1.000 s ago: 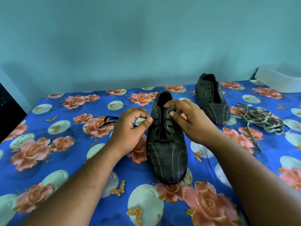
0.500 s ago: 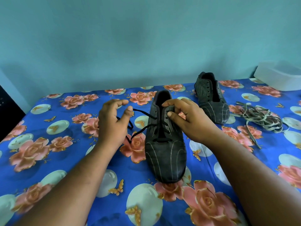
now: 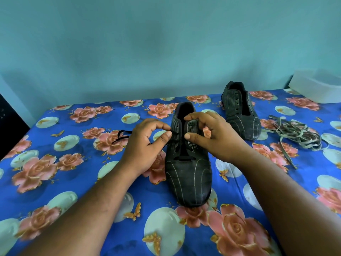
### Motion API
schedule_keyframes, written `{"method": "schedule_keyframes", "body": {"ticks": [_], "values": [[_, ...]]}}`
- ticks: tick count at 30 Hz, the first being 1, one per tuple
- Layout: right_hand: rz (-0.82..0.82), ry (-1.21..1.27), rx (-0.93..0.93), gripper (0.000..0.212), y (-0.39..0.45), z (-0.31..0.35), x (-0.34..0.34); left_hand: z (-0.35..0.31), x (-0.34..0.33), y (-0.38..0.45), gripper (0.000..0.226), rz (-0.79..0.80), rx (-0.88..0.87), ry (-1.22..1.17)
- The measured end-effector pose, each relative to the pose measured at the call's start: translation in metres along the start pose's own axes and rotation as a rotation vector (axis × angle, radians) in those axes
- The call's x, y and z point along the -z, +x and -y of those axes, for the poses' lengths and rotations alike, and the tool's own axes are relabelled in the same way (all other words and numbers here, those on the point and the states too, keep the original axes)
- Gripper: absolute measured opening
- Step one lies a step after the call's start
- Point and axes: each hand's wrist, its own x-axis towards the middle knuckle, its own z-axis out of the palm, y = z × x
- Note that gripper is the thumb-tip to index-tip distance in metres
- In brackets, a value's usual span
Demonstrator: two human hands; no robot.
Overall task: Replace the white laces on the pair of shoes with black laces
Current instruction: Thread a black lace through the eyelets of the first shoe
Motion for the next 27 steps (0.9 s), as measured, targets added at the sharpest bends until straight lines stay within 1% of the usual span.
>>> {"method": "schedule_keyframes", "body": {"ticks": [1, 3, 6, 7, 8, 9, 11, 12, 14, 17, 20, 22, 24, 25, 27], "values": [[-0.001, -0.002, -0.001, 0.054, 0.0, 0.0, 0.0, -0.003, 0.002, -0.001, 0.01, -0.004, 0.049, -0.01], [-0.004, 0.024, 0.012, 0.046, 0.001, 0.0, 0.0, -0.008, 0.007, -0.002, 0.019, 0.029, 0.147, -0.022], [-0.034, 0.095, 0.029, 0.013, 0.004, 0.002, 0.003, -0.015, 0.017, -0.004, 0.043, 0.172, 0.207, 0.072], [-0.053, 0.121, 0.026, 0.009, 0.004, 0.003, 0.003, -0.017, 0.019, -0.004, 0.05, 0.206, 0.217, 0.09], [-0.077, 0.144, 0.017, 0.008, 0.003, 0.004, 0.003, -0.018, 0.021, -0.004, 0.054, 0.218, 0.221, 0.096], [-0.107, 0.163, 0.01, 0.013, 0.004, 0.004, 0.003, -0.02, 0.022, -0.003, 0.055, 0.211, 0.212, 0.095], [-0.153, 0.173, 0.01, 0.027, 0.003, 0.005, 0.002, -0.023, 0.024, -0.002, 0.046, 0.18, 0.179, 0.047], [-0.169, 0.162, 0.032, 0.029, 0.003, 0.007, 0.002, -0.025, 0.025, -0.002, 0.041, 0.157, 0.168, -0.015], [-0.19, 0.124, 0.103, 0.027, 0.001, 0.012, 0.002, -0.028, 0.027, -0.002, 0.034, 0.108, 0.163, -0.173], [-0.155, 0.009, 0.171, 0.035, -0.002, 0.023, 0.001, -0.033, 0.027, -0.004, 0.035, 0.072, 0.137, -0.325], [-0.128, -0.183, 0.215, 0.042, -0.006, 0.032, -0.004, -0.039, 0.025, -0.004, 0.036, 0.092, 0.128, -0.415], [-0.132, -0.257, 0.218, 0.04, -0.007, 0.036, -0.007, -0.044, 0.021, -0.007, 0.031, 0.132, 0.149, -0.478], [-0.169, -0.273, 0.216, 0.033, -0.007, 0.039, -0.01, -0.047, 0.019, -0.01, 0.031, 0.162, 0.147, -0.512], [-0.19, -0.272, 0.217, 0.03, -0.007, 0.041, -0.011, -0.047, 0.018, -0.011, 0.033, 0.156, 0.135, -0.518], [-0.216, -0.254, 0.197, 0.024, -0.008, 0.043, -0.012, -0.044, 0.017, -0.01, 0.041, 0.093, 0.102, -0.511]]}}
